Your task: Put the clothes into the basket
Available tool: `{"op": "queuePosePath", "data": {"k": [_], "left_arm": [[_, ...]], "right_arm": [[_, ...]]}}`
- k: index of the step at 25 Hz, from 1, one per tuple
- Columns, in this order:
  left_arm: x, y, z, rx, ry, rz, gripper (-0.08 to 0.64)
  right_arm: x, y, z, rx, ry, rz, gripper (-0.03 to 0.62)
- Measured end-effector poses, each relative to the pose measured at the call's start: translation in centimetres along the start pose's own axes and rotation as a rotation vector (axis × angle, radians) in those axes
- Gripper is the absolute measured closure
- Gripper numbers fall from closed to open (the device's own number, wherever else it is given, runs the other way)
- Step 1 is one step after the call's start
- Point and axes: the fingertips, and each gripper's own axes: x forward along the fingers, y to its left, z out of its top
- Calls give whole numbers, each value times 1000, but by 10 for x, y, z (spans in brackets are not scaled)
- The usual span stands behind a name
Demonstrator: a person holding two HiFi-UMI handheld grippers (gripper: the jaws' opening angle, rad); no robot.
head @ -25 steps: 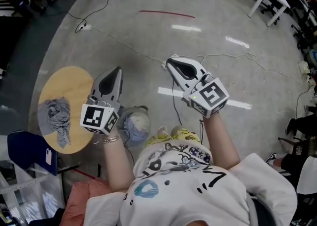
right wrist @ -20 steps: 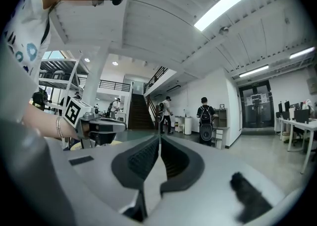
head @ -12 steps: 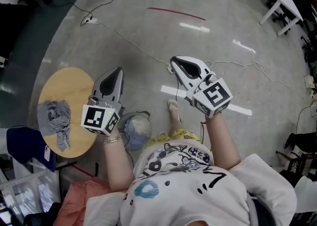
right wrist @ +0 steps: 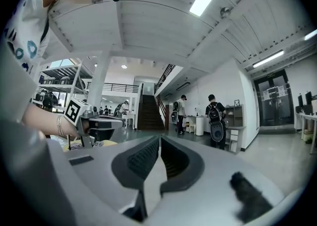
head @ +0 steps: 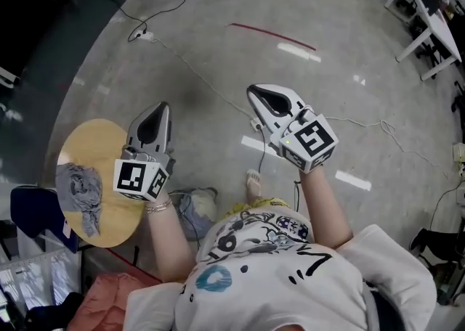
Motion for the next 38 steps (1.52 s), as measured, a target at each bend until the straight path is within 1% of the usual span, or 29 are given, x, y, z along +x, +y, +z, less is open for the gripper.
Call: {"op": "queuePosePath", "data": {"k": [2, 4, 8, 10, 12, 17, 20, 25, 30, 33, 38], "left_arm": [[17, 7, 3, 3, -1, 34, 549], [32, 9, 5, 12, 5, 51, 549], [47, 17, 8, 23, 11, 101, 549], [53, 22, 7, 19, 17, 126, 549], [61, 30, 6, 19, 24, 134, 549], [78, 61, 4, 32, 33, 158, 549], [89, 81, -1, 26, 34, 178, 549], [107, 125, -5, 7, 19, 225, 549], [123, 178, -12, -20, 24, 254, 549], [129, 212, -15, -25, 32, 279, 549], [126, 270, -14, -31, 32, 346, 549]], "right_arm": [[11, -21, 1, 3, -2, 26, 561], [20, -39, 3, 7, -7, 43, 561], [36, -67, -2, 17, -4, 76, 561], [45, -74, -6, 25, 4, 104, 561], [57, -80, -6, 23, 4, 121, 561], [93, -95, -11, 14, 17, 156, 561], [115, -106, -12, 0, 26, 175, 561], [165, -124, -5, -18, 24, 201, 561], [229, -130, 6, -18, 22, 240, 561], [273, -130, 13, -21, 14, 272, 561], [338, -121, 20, -17, 8, 323, 561]]}}
